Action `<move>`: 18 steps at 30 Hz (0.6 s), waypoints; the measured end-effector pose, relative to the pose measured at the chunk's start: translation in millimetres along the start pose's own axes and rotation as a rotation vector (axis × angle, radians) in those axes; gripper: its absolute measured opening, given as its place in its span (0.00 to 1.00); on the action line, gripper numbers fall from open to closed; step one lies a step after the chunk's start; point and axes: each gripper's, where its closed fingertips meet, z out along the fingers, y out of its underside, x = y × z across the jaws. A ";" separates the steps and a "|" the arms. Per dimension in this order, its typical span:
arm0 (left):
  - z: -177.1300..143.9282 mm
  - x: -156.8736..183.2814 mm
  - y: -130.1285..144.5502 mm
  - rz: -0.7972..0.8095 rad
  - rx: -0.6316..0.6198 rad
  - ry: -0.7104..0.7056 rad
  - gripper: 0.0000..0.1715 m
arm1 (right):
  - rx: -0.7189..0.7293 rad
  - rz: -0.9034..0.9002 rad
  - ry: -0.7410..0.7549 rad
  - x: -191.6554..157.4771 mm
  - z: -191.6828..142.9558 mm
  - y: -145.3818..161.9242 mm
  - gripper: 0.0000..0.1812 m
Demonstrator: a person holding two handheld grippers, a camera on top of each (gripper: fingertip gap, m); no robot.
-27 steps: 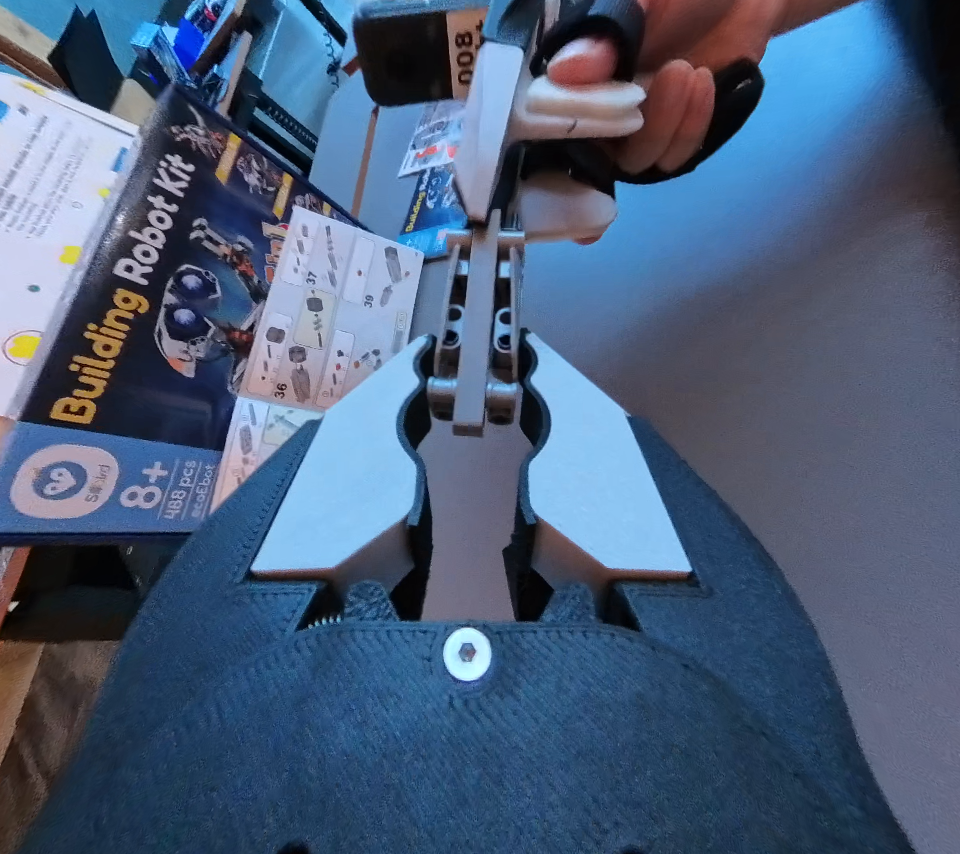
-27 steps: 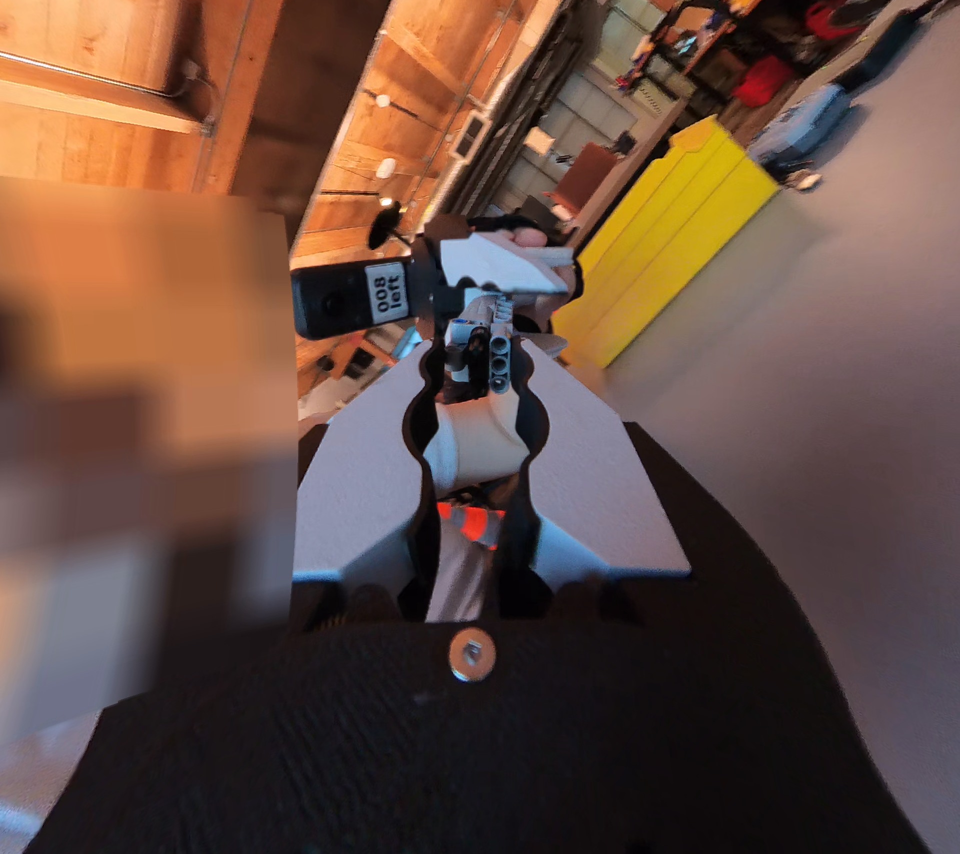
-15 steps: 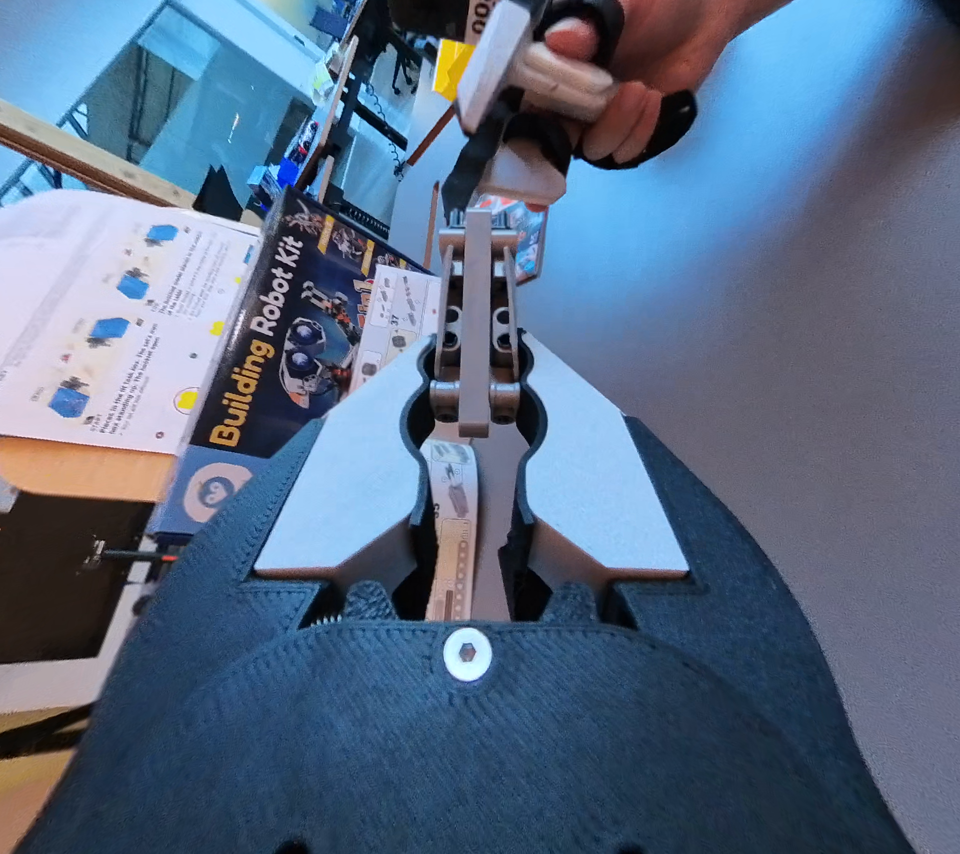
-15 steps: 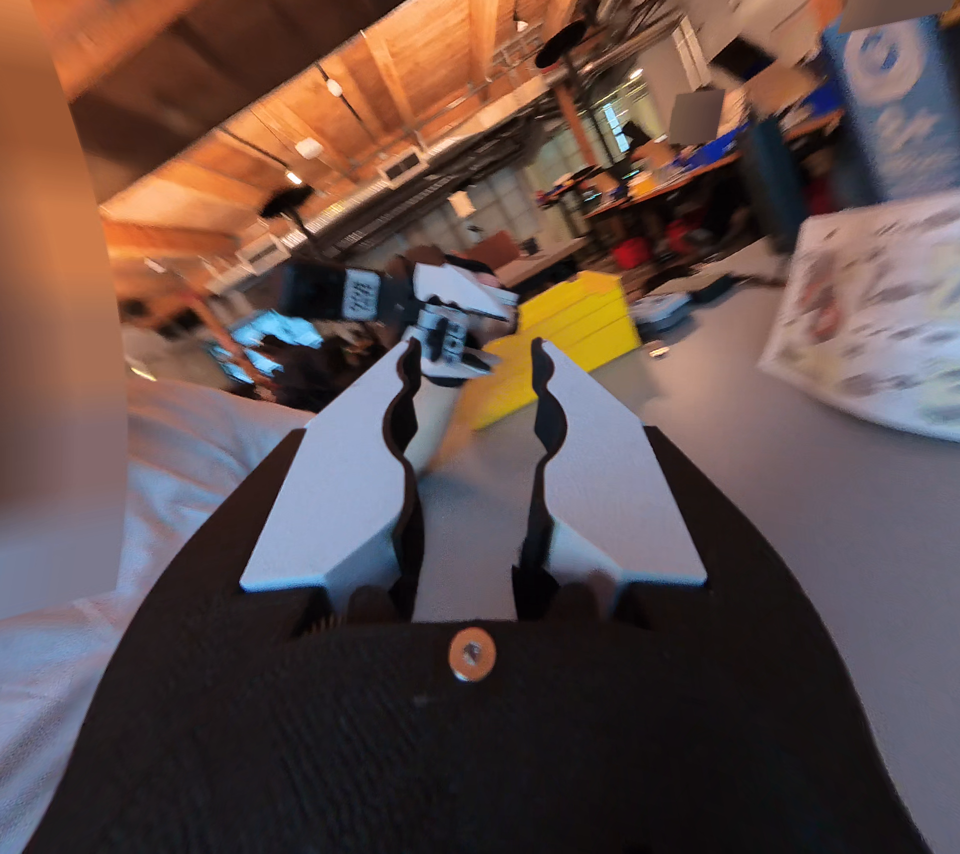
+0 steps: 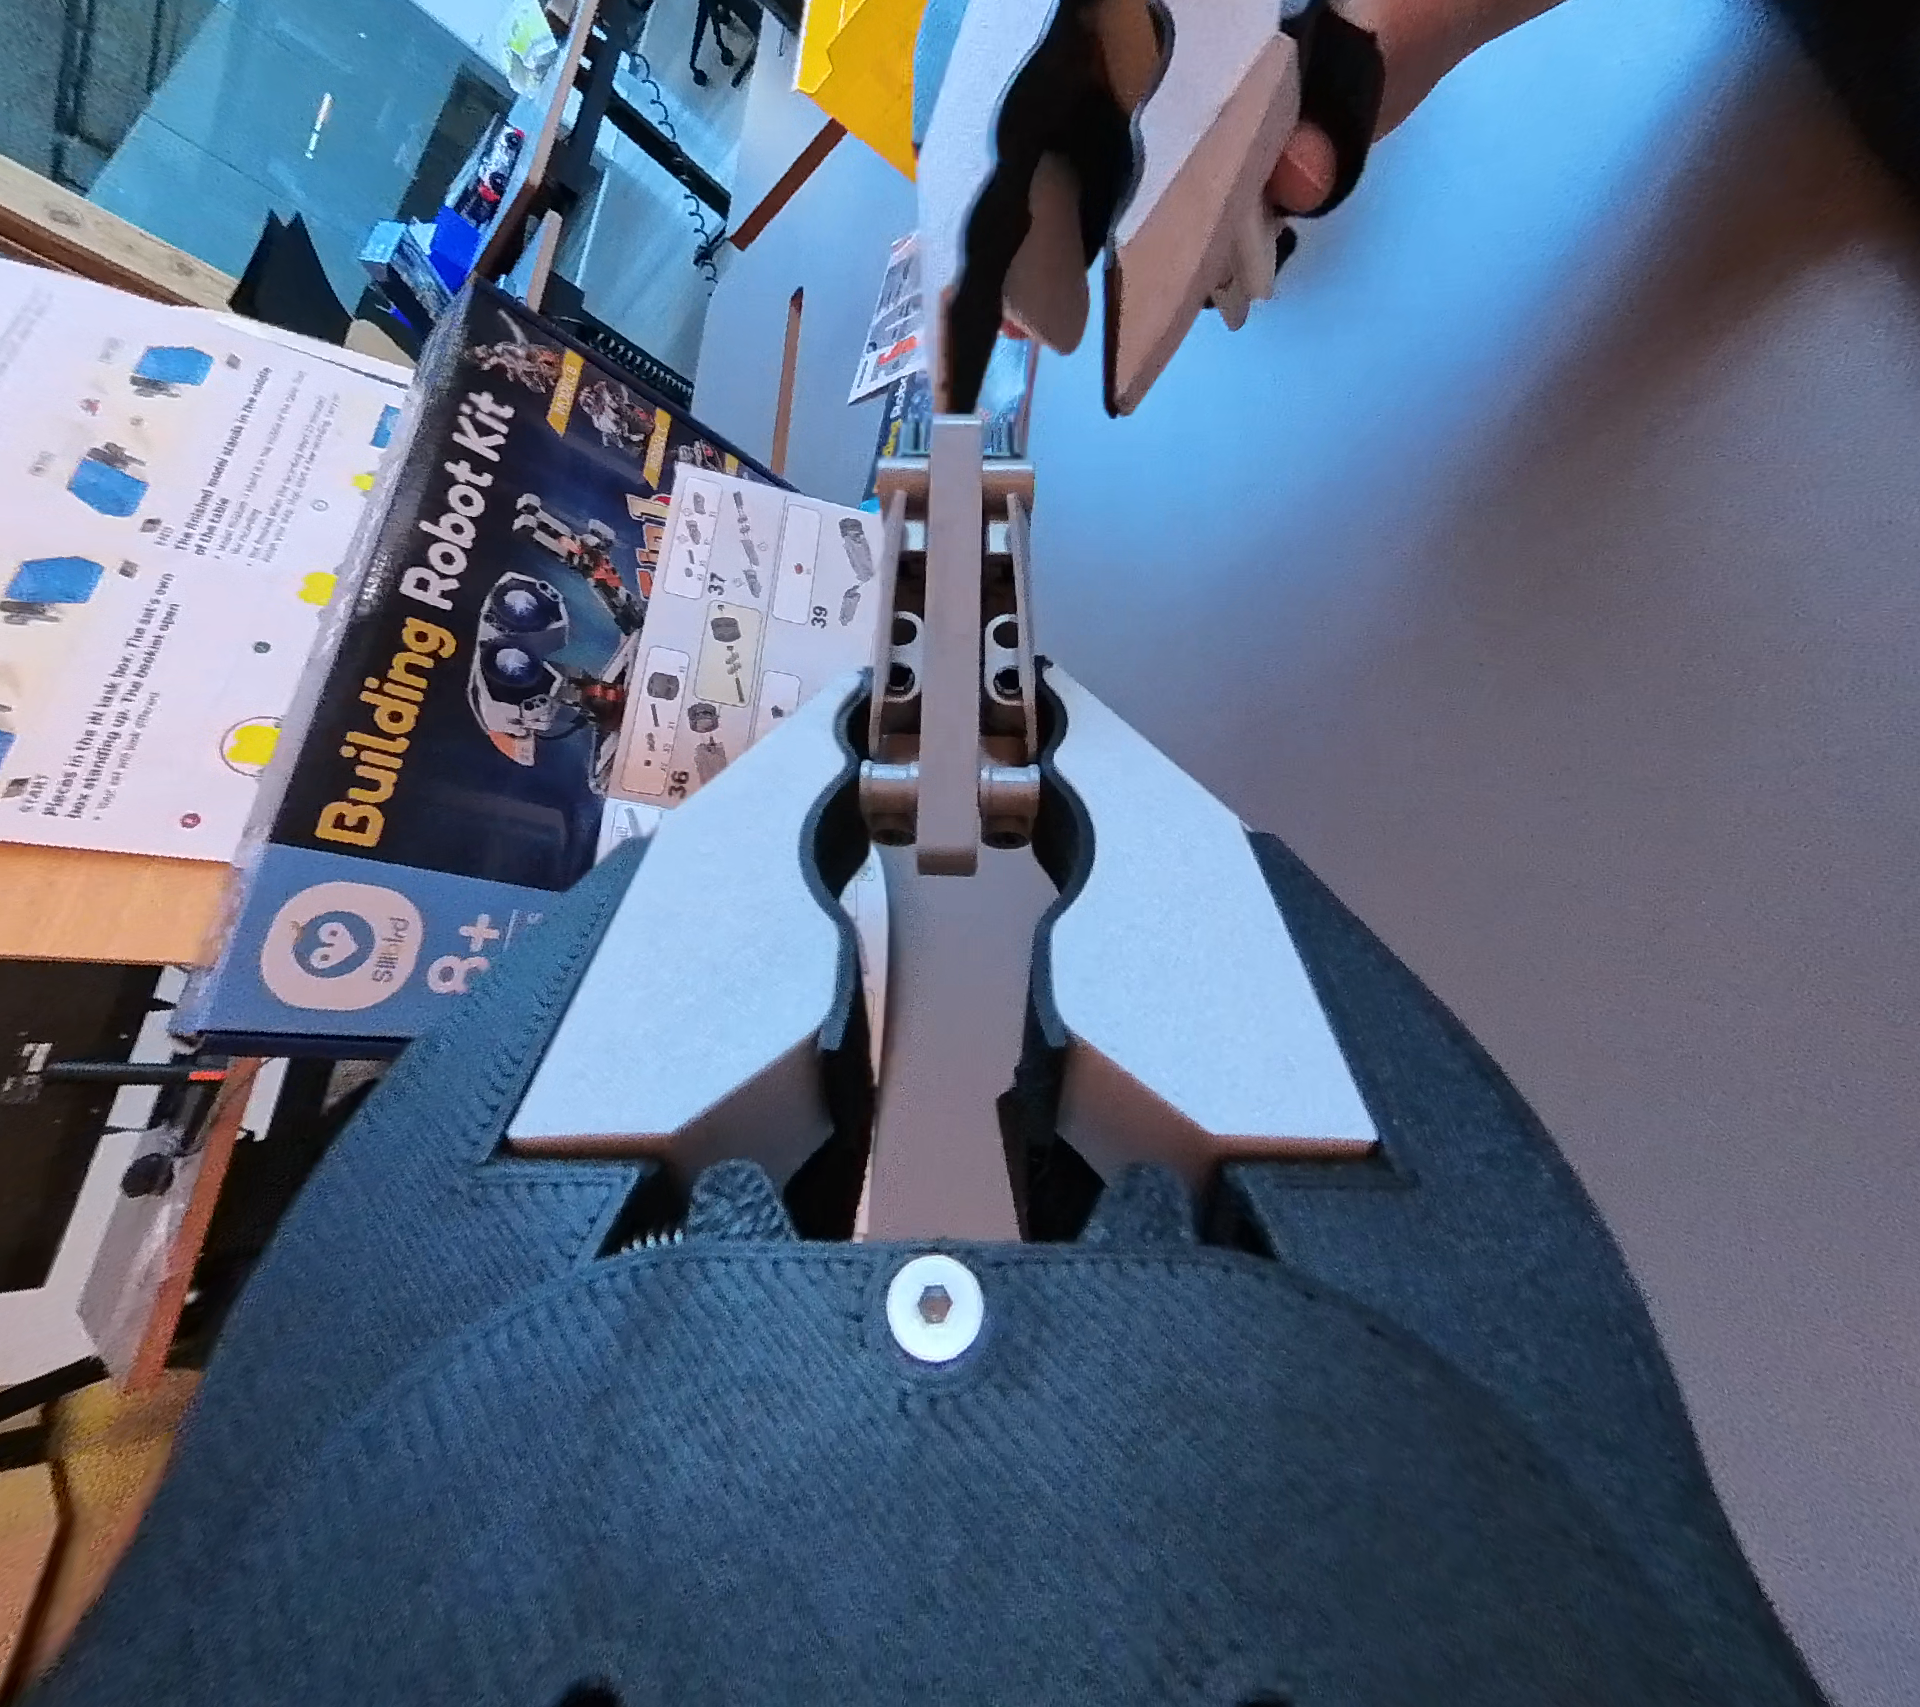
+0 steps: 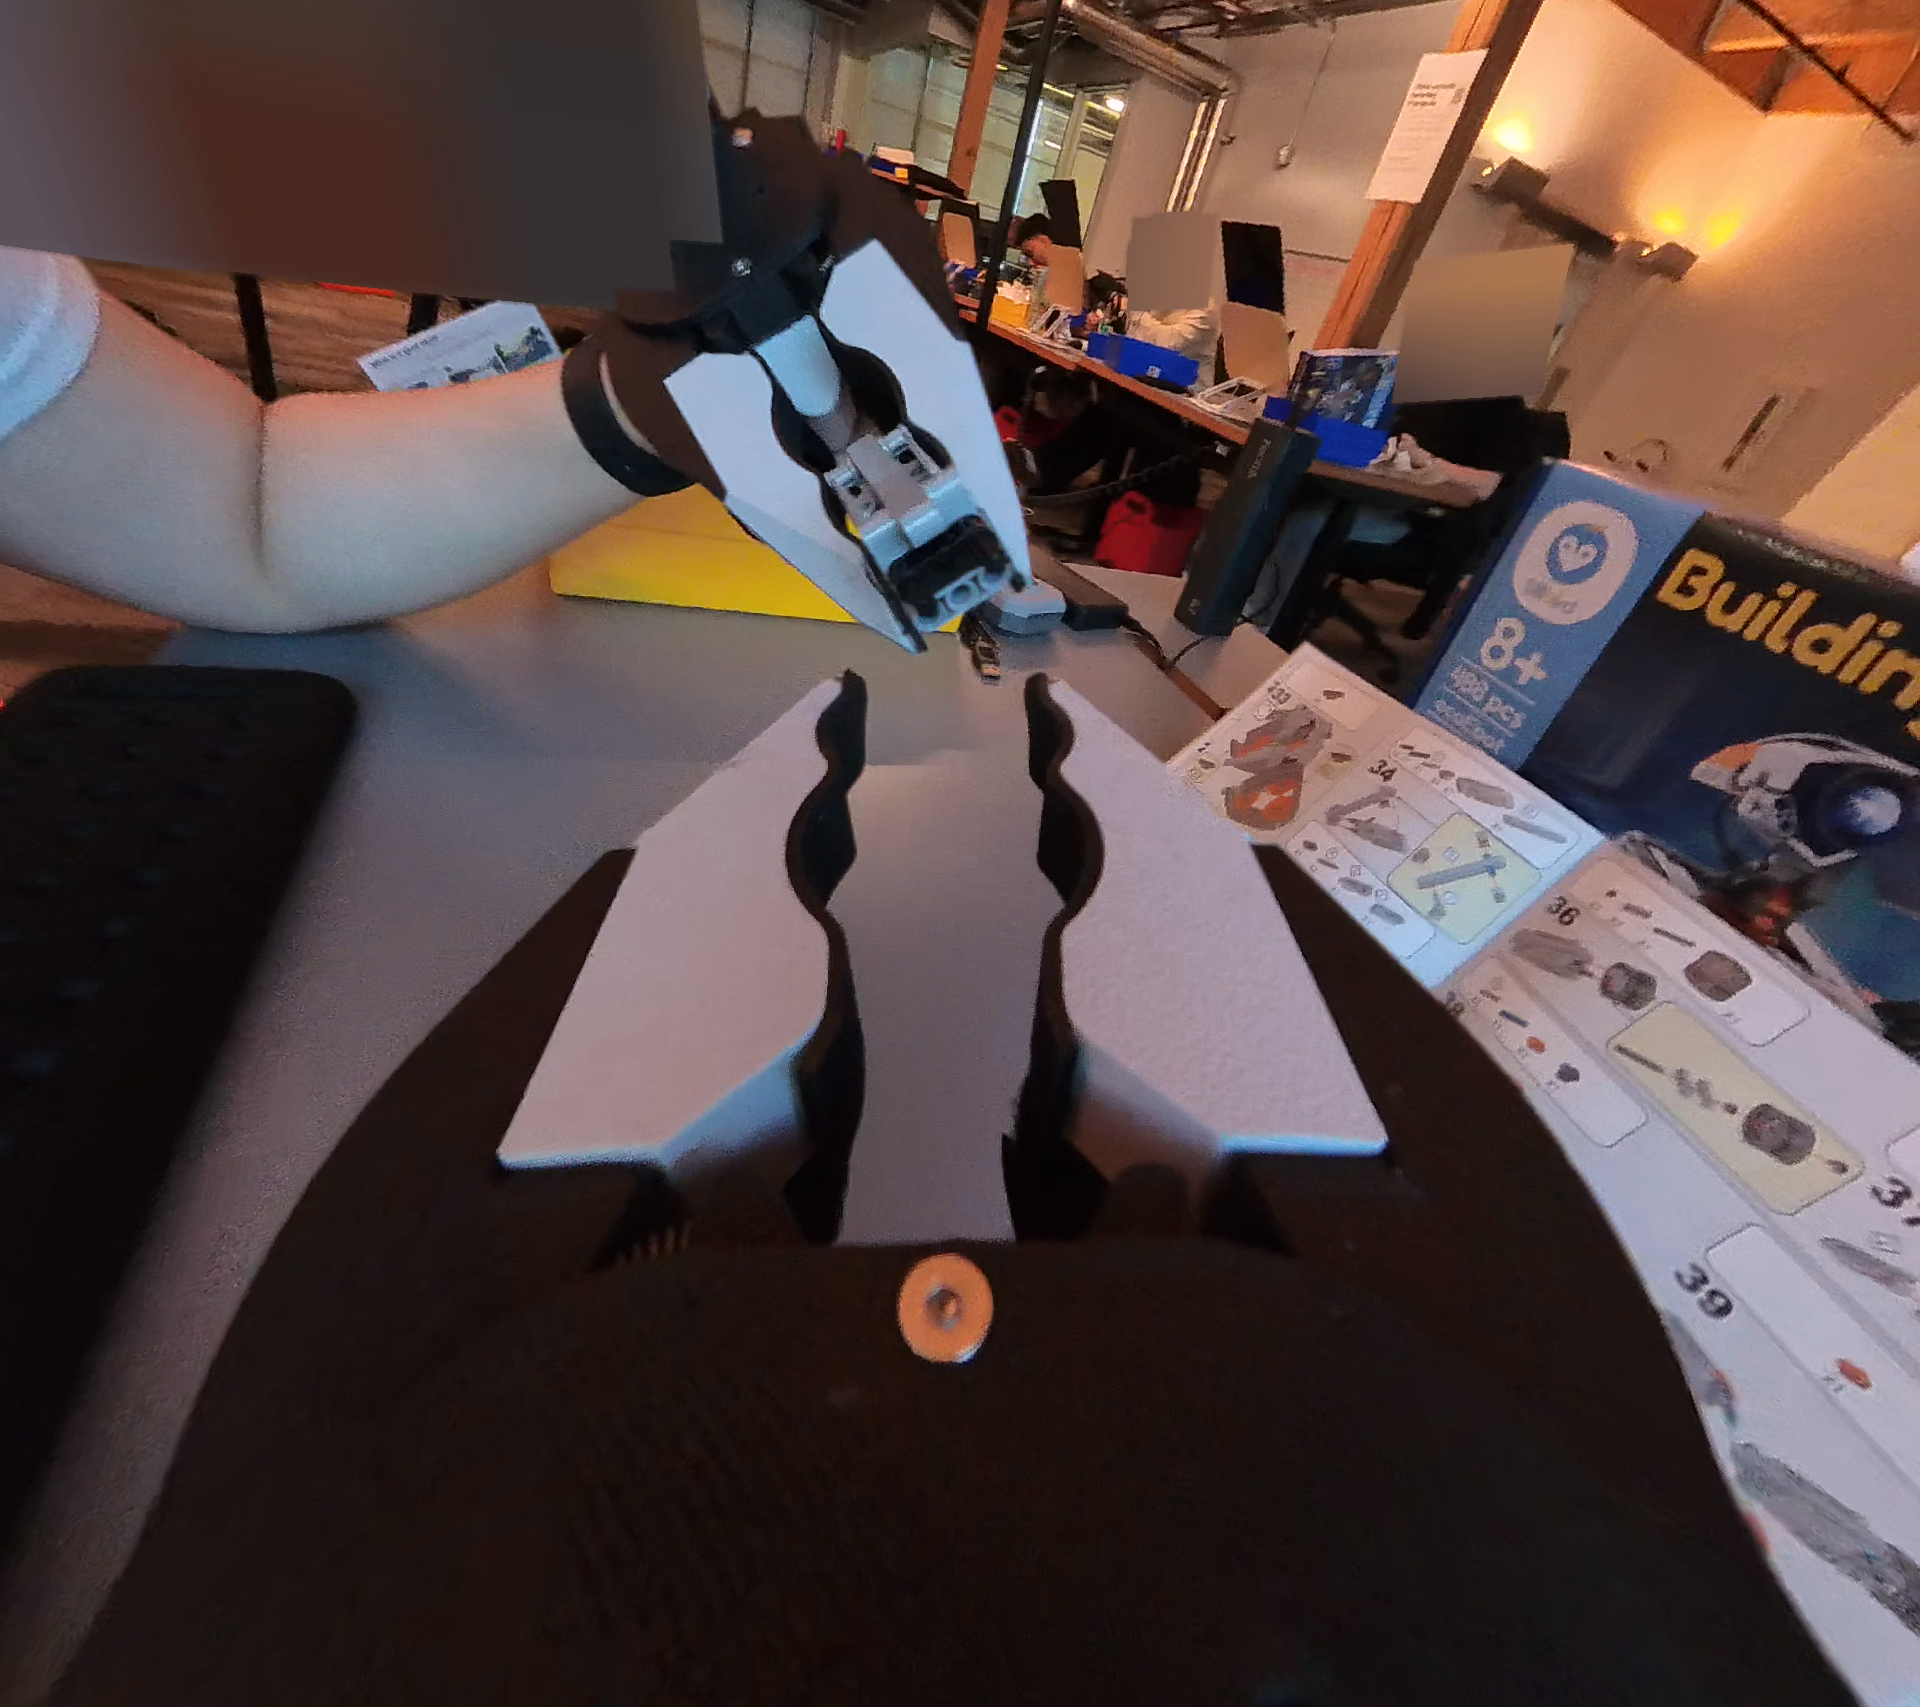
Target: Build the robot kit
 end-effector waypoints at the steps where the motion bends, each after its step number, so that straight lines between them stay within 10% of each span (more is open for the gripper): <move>1: 0.2 0.3 0.1 -0.008 0.004 0.006 0.15 | -0.009 -0.020 -0.004 -2.7 0.8 0.1 0.15; 18: 3.0 2.2 8.5 -0.086 -0.004 0.059 0.15 | -0.092 -0.038 -0.025 -9.0 4.8 12.4 0.13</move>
